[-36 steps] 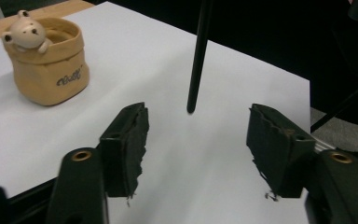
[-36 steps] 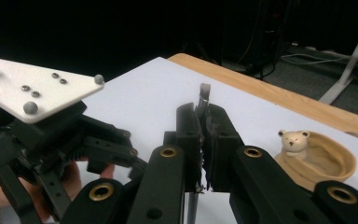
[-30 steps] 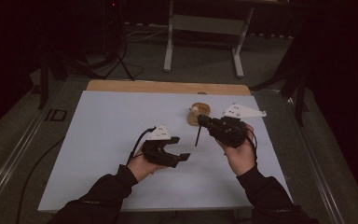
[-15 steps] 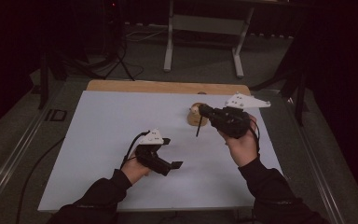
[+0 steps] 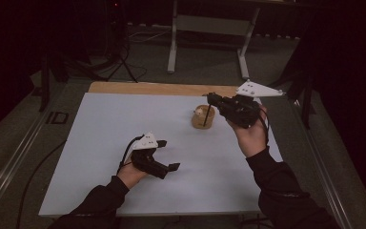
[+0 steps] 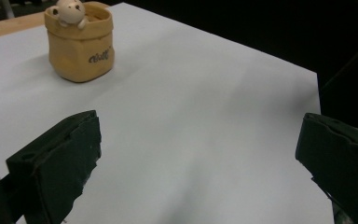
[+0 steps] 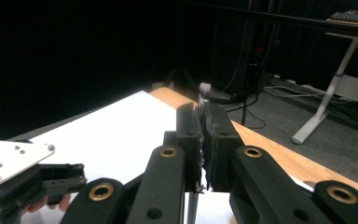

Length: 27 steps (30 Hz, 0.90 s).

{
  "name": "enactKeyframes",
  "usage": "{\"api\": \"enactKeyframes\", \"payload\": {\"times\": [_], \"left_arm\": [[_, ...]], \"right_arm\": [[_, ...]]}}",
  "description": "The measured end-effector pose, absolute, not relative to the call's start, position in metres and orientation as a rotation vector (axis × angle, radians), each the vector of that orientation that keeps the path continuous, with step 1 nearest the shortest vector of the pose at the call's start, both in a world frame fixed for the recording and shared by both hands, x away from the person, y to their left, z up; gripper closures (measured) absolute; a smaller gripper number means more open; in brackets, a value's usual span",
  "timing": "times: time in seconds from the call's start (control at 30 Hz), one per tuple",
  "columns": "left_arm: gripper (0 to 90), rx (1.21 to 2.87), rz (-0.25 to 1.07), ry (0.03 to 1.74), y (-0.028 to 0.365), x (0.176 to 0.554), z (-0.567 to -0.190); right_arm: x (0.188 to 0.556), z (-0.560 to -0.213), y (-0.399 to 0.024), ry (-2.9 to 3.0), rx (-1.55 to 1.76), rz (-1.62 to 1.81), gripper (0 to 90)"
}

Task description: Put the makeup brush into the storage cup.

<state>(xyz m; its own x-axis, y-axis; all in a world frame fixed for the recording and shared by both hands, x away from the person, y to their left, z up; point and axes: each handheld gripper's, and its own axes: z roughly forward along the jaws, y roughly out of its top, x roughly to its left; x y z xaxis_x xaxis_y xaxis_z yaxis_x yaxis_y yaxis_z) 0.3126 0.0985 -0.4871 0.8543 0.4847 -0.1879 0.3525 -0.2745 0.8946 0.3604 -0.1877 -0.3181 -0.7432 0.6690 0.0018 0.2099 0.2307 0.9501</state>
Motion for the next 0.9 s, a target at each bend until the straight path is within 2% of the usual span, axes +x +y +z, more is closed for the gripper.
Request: {"api": "enactKeyframes", "payload": {"times": [0.9], "left_arm": [[0.2, 1.879, 0.146, 0.610, 0.099, 0.310, -0.497]], "right_arm": [[0.418, -0.307, -0.188, 2.019, 0.880, 1.432, 85.8]]}}
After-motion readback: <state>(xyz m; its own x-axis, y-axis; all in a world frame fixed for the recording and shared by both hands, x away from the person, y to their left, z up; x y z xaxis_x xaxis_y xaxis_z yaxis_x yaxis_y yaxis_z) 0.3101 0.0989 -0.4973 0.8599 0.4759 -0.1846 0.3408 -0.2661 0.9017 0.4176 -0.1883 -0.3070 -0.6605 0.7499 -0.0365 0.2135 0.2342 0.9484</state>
